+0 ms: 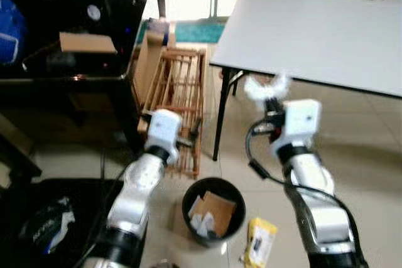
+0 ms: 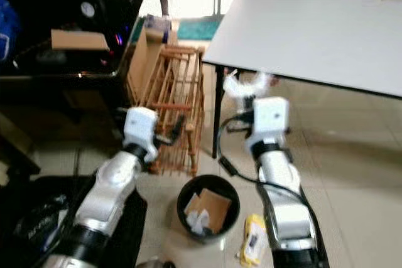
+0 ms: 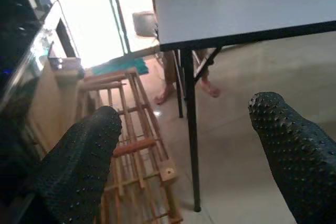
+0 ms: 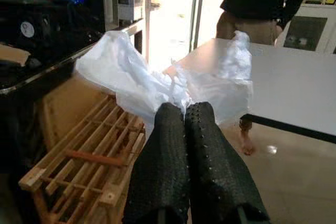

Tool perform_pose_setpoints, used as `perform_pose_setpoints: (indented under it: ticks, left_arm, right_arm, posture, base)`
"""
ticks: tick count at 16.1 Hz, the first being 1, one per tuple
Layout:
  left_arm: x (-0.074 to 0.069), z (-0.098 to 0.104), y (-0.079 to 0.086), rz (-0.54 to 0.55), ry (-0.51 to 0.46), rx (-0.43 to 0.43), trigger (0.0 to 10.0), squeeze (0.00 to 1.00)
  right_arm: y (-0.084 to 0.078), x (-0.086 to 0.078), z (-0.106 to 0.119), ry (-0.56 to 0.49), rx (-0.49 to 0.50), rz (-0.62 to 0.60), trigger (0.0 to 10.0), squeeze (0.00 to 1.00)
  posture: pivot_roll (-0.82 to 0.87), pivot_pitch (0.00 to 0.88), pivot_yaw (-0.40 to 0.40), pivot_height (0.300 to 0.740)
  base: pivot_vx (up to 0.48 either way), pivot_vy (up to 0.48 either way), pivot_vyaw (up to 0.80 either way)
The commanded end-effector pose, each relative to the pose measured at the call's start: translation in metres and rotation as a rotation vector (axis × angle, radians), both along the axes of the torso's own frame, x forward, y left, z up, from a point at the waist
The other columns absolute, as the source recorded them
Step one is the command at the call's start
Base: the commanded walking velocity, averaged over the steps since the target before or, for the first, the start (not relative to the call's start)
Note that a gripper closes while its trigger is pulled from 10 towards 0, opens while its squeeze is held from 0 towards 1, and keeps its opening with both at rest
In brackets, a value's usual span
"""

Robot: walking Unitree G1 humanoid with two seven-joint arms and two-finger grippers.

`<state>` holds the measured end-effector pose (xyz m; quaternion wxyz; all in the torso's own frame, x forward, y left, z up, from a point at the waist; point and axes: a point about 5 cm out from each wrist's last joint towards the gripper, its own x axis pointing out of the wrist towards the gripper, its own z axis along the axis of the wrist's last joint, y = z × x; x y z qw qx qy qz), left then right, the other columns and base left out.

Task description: Picking trash to rubbish bin

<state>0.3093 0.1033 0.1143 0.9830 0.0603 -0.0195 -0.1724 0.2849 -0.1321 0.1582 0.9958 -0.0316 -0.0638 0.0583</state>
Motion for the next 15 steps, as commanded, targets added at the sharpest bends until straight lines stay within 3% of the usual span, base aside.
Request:
perform_pose_setpoints:
  ticks: [1,6,10,15]
  left_arm:
    - [-0.003,-0.001,-0.008,-0.023,0.004,-0.005,10.0,0.0]
    - [-0.004,-0.002,-0.008,-0.029,0.013,0.0,10.0,0.0]
    - [-0.017,-0.006,-0.004,-0.048,0.036,0.003,10.0,0.0]
    - [-0.033,-0.011,0.008,-0.065,0.074,0.04,10.0,0.0]
  right_arm:
    - [-0.006,-0.001,0.0,0.002,-0.009,-0.019,0.0,0.0]
    - [-0.005,-0.002,-0.004,0.015,-0.009,-0.013,0.0,0.0]
    - [0.003,-0.004,-0.012,0.055,0.011,0.002,0.0,0.0]
    - [0.001,-0.002,-0.023,0.099,0.034,-0.036,0.0,0.0]
  posture:
    - [-0.05,0.092,0.014,0.74]
    - [-0.04,0.105,0.018,0.74]
    - [-0.01,0.174,0.027,0.74]
    - [0.02,0.235,0.056,0.74]
  base:
    - [0.0,0.0,0.0]
    - [0.0,0.0,0.0]
    - [0.0,0.0,0.0]
    - [0.0,0.0,0.0]
